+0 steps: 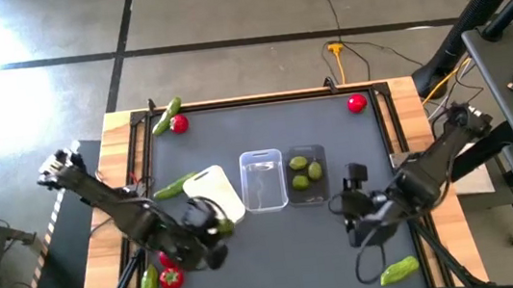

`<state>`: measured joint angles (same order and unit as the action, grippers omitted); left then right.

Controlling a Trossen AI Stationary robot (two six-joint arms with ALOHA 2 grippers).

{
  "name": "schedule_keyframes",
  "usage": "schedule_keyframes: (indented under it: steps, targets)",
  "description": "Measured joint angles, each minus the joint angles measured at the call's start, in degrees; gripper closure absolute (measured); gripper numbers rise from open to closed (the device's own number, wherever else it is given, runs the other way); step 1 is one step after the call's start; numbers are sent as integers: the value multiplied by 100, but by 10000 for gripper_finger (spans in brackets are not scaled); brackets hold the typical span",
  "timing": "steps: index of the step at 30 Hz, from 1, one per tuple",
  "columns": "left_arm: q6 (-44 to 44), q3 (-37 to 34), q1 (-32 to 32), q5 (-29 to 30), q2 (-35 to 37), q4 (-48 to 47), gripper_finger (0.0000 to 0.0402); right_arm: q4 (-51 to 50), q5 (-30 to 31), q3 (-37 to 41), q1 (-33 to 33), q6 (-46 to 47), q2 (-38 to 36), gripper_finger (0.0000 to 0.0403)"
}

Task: Sort produce into baskets
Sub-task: Put the green lime into the black bin

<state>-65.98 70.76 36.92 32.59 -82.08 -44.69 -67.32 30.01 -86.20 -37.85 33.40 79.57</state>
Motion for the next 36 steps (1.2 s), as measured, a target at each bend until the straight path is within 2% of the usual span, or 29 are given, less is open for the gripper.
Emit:
schedule_keyframes:
  steps: [3,8,13,16,18,20,28,32,36]
  targets:
    - [451,491,-22,-37,-766,112,251,377,221,113,-277,250,185,129]
    - [1050,1362,-23,-332,-2030,222,251,795,259,261,-706,990,599,129]
    - [1656,2184,-24,-570,-3059,217,250,1228,252,265,-989,1606,1180,129]
    - [1795,2476,-36,-630,-3530,211,250,1687,9,258,-1027,1743,1497,129]
    - [1733,2625,-60,-655,-3813,152,250,1847,-178,258,-1027,1785,1673,129]
    - [1476,2721,-122,-802,-4086,-2,250,1787,-192,258,-1027,1856,1809,129]
    - [1251,3266,-171,-771,-4958,20,244,1920,-176,256,-1014,2368,2012,129]
    - [1130,3573,-185,-640,-5163,-284,210,2047,-196,252,-1012,2366,2094,129]
    - [1012,3901,-187,-489,-5173,-777,156,2060,-355,249,-882,2291,2318,121]
